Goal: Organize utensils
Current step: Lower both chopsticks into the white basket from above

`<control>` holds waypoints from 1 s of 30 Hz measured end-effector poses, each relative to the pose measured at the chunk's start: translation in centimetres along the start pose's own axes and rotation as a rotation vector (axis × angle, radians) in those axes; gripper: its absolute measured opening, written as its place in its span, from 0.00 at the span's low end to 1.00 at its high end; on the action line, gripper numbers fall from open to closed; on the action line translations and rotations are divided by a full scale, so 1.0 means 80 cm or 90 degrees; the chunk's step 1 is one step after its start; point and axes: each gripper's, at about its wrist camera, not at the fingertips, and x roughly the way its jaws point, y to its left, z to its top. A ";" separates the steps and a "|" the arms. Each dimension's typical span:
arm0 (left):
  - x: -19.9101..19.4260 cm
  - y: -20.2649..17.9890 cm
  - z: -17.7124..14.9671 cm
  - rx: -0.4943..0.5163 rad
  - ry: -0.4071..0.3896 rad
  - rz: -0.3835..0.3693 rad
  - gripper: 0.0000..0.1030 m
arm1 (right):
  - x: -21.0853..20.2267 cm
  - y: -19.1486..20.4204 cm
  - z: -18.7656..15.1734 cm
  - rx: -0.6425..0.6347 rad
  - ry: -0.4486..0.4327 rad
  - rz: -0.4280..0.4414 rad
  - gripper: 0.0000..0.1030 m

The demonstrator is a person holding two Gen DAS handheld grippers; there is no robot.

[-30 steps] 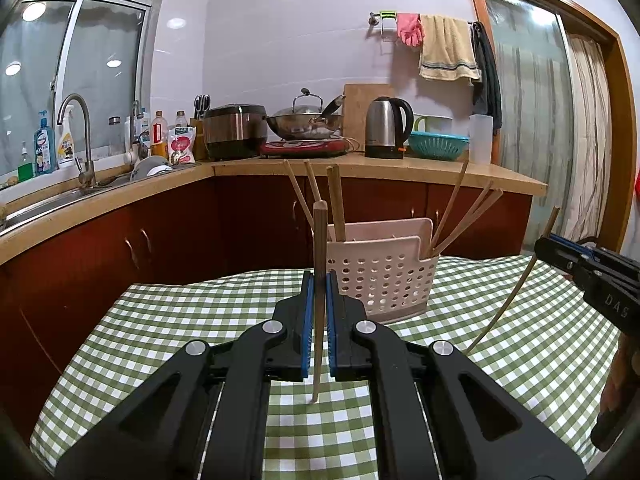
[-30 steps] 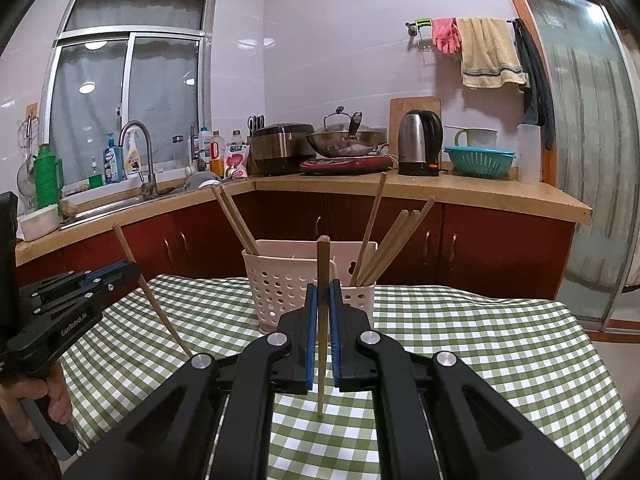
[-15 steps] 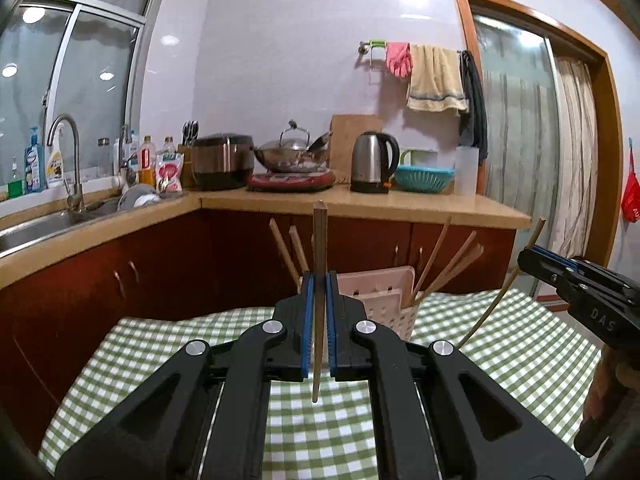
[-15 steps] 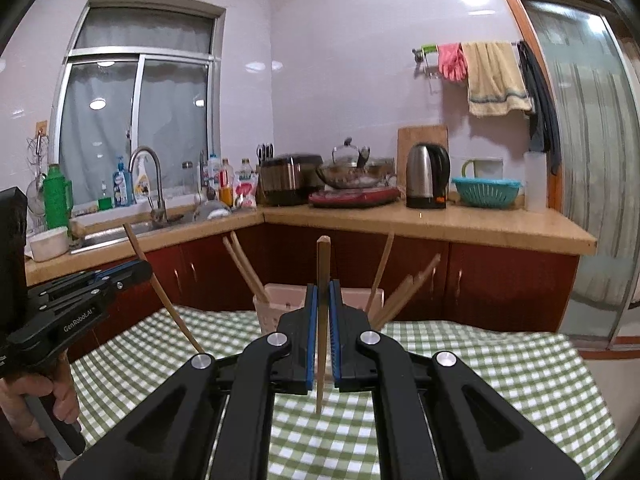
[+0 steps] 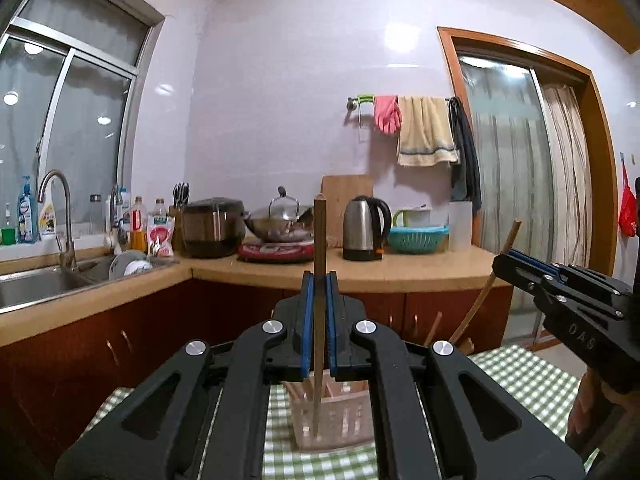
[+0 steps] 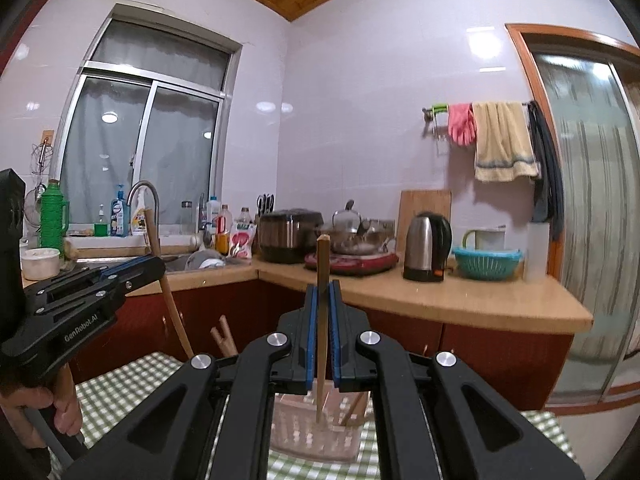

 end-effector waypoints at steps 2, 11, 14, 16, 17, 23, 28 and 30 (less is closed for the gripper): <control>0.008 -0.001 0.007 0.000 -0.011 0.002 0.06 | 0.010 -0.003 0.008 -0.002 -0.010 -0.003 0.06; 0.050 -0.002 0.038 -0.019 -0.047 0.001 0.06 | 0.048 -0.017 0.016 0.003 -0.015 -0.006 0.06; 0.067 -0.003 0.034 -0.024 -0.043 -0.002 0.06 | 0.061 -0.020 0.010 0.001 -0.006 -0.005 0.06; 0.080 -0.004 0.027 -0.025 -0.036 -0.001 0.06 | 0.067 -0.022 0.005 0.004 -0.001 -0.004 0.06; 0.087 -0.005 0.023 -0.027 -0.030 -0.001 0.06 | 0.071 -0.023 0.002 0.005 0.003 -0.003 0.06; 0.116 -0.004 -0.008 -0.030 -0.004 0.010 0.06 | 0.093 -0.030 -0.017 0.011 0.028 -0.004 0.06; 0.137 0.006 -0.030 -0.047 0.020 0.021 0.06 | 0.108 -0.033 -0.036 0.019 0.049 -0.004 0.06; 0.145 0.010 -0.039 -0.055 0.026 0.026 0.06 | 0.115 -0.033 -0.044 0.019 0.059 -0.002 0.06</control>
